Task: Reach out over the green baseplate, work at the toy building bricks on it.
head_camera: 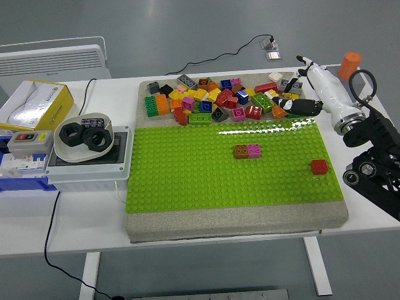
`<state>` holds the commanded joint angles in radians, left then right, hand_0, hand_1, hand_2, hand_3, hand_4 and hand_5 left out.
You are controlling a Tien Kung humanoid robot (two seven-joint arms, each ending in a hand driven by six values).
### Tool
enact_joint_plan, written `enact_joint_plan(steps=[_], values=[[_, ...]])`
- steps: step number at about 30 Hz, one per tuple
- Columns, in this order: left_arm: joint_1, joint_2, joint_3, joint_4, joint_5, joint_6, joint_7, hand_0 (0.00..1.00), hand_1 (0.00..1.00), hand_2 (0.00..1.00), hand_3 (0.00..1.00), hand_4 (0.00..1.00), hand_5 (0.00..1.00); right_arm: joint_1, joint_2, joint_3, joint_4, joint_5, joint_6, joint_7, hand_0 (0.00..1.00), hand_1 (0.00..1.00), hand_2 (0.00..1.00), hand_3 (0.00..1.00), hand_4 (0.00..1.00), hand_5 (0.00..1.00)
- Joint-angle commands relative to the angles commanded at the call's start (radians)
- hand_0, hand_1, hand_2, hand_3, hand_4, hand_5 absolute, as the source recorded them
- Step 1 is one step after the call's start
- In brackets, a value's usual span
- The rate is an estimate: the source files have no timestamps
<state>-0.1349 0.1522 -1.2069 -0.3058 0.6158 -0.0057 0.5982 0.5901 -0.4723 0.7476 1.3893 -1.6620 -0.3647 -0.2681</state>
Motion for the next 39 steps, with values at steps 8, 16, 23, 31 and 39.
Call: enact_joint_plan(steps=[8,16,23,31,39], values=[[0.0,0.0,-0.001,0.0,0.002,0.0,0.001,0.713,0.629,0.653,0.844,0.998,0.998,0.0,0.004,0.013,-0.009,-0.019,0.01,-0.009,0.998,0.993,0.998,0.998,0.919,0.242],[-0.002,0.0,0.0,0.001,-0.002,0.0,-0.002,0.714,0.63,0.653,0.844,0.998,0.998,-0.024,-0.043,0.022,0.02,-0.054,0.069,-0.064,0.998,0.975,0.971,0.746,0.922,0.269],[-0.003,0.003,0.006,0.002,-0.012,0.0,-0.008,0.714,0.63,0.653,0.844,0.998,0.998,-0.06,-0.182,0.003,0.146,-0.086,0.236,-0.209,0.998,0.979,0.976,0.655,0.841,0.189],[-0.002,0.003,0.006,0.002,-0.015,0.0,-0.008,0.714,0.629,0.653,0.844,0.998,0.998,-0.078,-0.285,-0.065,0.192,-0.094,0.313,-0.225,0.998,0.982,0.994,0.686,0.74,0.031],[-0.002,0.002,0.006,0.001,-0.013,0.001,-0.007,0.714,0.63,0.653,0.844,0.998,0.998,-0.123,-0.267,-0.068,0.157,-0.116,0.274,-0.176,0.998,0.982,0.998,0.906,0.762,0.033]])
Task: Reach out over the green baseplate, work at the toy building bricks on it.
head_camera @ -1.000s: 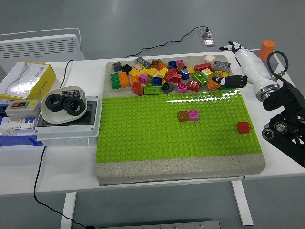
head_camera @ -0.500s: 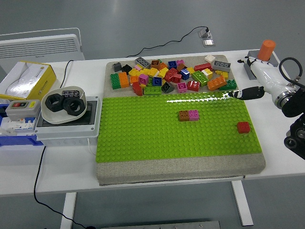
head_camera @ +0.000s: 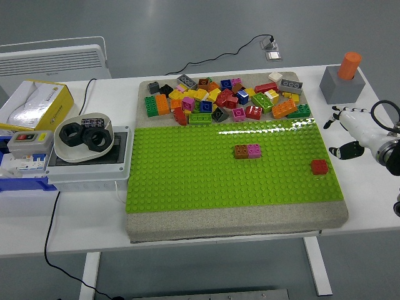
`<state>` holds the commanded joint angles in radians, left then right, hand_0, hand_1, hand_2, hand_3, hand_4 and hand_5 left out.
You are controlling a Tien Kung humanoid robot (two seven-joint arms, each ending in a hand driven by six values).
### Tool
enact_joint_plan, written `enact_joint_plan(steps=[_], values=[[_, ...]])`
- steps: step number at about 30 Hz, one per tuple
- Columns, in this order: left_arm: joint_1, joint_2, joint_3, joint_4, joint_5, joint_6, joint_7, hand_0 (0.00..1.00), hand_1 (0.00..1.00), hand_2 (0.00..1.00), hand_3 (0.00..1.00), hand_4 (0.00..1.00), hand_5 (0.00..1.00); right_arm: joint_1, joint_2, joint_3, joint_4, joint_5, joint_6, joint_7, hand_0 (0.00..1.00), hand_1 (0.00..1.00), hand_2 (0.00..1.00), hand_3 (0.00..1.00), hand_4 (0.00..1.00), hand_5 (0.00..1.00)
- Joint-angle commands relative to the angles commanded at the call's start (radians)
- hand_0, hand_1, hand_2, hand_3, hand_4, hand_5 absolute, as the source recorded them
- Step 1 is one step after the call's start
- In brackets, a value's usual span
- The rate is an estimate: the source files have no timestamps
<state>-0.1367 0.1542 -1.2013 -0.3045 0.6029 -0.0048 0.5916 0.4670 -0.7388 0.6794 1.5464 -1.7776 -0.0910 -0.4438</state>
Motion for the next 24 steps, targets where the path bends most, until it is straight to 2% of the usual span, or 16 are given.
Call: enact_joint_plan(steps=[1,6,7,12,13,18,19,24], values=[[0.0,0.0,0.0,0.0,0.0,0.0,0.0,0.714,0.63,0.654,0.844,0.998,0.998,-0.004,0.003,-0.001,-0.003,0.0,-0.003,0.004,0.998,0.977,0.998,0.955,0.8,0.051],[0.002,-0.001,0.001,0.0,-0.002,0.0,0.0,0.714,0.63,0.654,0.844,0.998,0.998,-0.022,0.003,-0.007,0.01,0.005,0.009,0.001,0.998,0.977,0.998,0.955,0.8,0.051],[0.002,-0.001,0.0,0.0,-0.002,0.0,0.0,0.713,0.631,0.654,0.844,0.998,0.998,-0.024,0.001,-0.007,0.018,0.006,0.013,-0.002,0.961,0.875,0.938,0.946,0.837,0.069],[0.002,0.001,-0.004,-0.001,0.004,0.0,0.003,0.713,0.631,0.654,0.844,0.998,0.998,-0.027,-0.004,-0.016,0.045,0.007,0.025,-0.018,0.961,0.875,0.938,0.946,0.837,0.069],[0.002,0.001,-0.005,-0.001,0.006,-0.001,0.003,0.713,0.631,0.655,0.844,0.998,0.998,-0.028,-0.003,-0.018,0.043,0.006,0.025,-0.019,0.998,0.924,0.988,0.82,0.841,0.071],[0.003,0.001,-0.008,-0.002,0.012,-0.001,0.005,0.713,0.631,0.655,0.844,0.998,0.998,-0.036,0.001,-0.021,0.039,0.003,0.018,-0.016,0.998,0.924,0.988,0.82,0.841,0.071],[0.003,0.001,-0.009,-0.002,0.013,-0.001,0.006,0.713,0.631,0.654,0.845,0.998,0.998,-0.037,0.001,-0.021,0.038,0.003,0.018,-0.016,0.998,0.998,0.998,0.761,0.849,0.09],[0.002,0.003,-0.01,-0.001,0.017,-0.003,0.006,0.713,0.631,0.654,0.845,0.998,0.998,-0.039,0.001,-0.022,0.036,-0.003,0.019,-0.017,0.998,0.998,0.998,0.761,0.849,0.09]])
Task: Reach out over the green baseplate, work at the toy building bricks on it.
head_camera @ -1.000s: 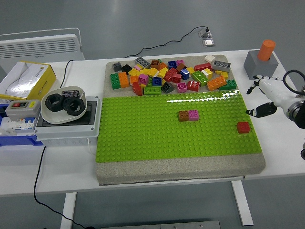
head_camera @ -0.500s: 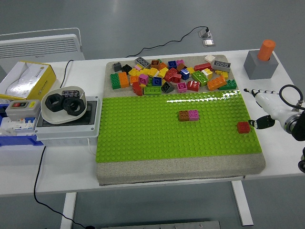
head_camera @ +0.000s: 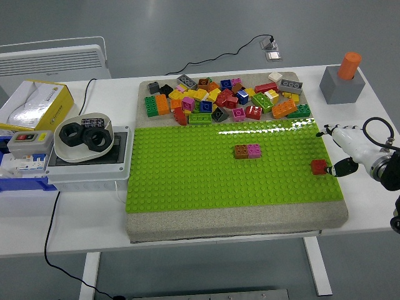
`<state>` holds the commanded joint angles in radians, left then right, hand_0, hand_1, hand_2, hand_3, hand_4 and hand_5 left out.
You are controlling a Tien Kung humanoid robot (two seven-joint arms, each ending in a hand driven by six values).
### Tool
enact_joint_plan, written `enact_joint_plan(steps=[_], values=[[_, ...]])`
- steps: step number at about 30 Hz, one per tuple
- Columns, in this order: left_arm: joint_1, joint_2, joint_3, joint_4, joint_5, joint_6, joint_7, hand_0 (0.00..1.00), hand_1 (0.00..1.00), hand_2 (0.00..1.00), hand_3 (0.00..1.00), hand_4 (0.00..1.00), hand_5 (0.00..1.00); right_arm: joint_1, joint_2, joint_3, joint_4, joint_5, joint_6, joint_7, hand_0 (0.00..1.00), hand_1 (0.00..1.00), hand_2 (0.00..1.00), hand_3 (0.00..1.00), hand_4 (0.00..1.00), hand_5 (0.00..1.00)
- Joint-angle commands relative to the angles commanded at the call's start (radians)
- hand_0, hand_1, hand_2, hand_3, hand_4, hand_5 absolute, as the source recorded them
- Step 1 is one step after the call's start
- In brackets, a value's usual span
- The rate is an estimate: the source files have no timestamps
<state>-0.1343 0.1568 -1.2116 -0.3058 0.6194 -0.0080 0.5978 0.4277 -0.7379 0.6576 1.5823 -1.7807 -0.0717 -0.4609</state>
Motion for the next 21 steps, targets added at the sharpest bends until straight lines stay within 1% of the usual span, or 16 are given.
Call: enact_joint_plan(steps=[7,18,19,21], values=[[-0.001,0.0,-0.001,0.0,0.002,-0.001,0.001,0.713,0.631,0.655,0.845,0.998,0.998,0.002,0.005,-0.009,-0.015,0.0,0.009,-0.007,0.998,0.998,0.998,0.768,0.857,0.093],[-0.002,-0.001,-0.002,0.0,0.001,0.001,0.0,0.713,0.631,0.655,0.845,0.998,0.998,0.002,0.031,-0.022,-0.059,0.01,0.003,-0.003,0.998,0.998,0.998,0.767,0.857,0.096],[-0.002,-0.001,-0.001,0.0,0.001,0.001,0.0,0.713,0.631,0.655,0.846,0.998,0.998,0.002,0.033,-0.022,-0.061,0.011,0.002,-0.003,0.998,0.998,0.998,0.716,0.849,0.115],[-0.002,-0.001,-0.001,0.0,0.001,0.002,0.0,0.713,0.631,0.655,0.846,0.998,0.998,0.001,0.038,-0.023,-0.065,0.011,0.0,-0.002,0.998,0.998,0.998,0.716,0.849,0.115]])
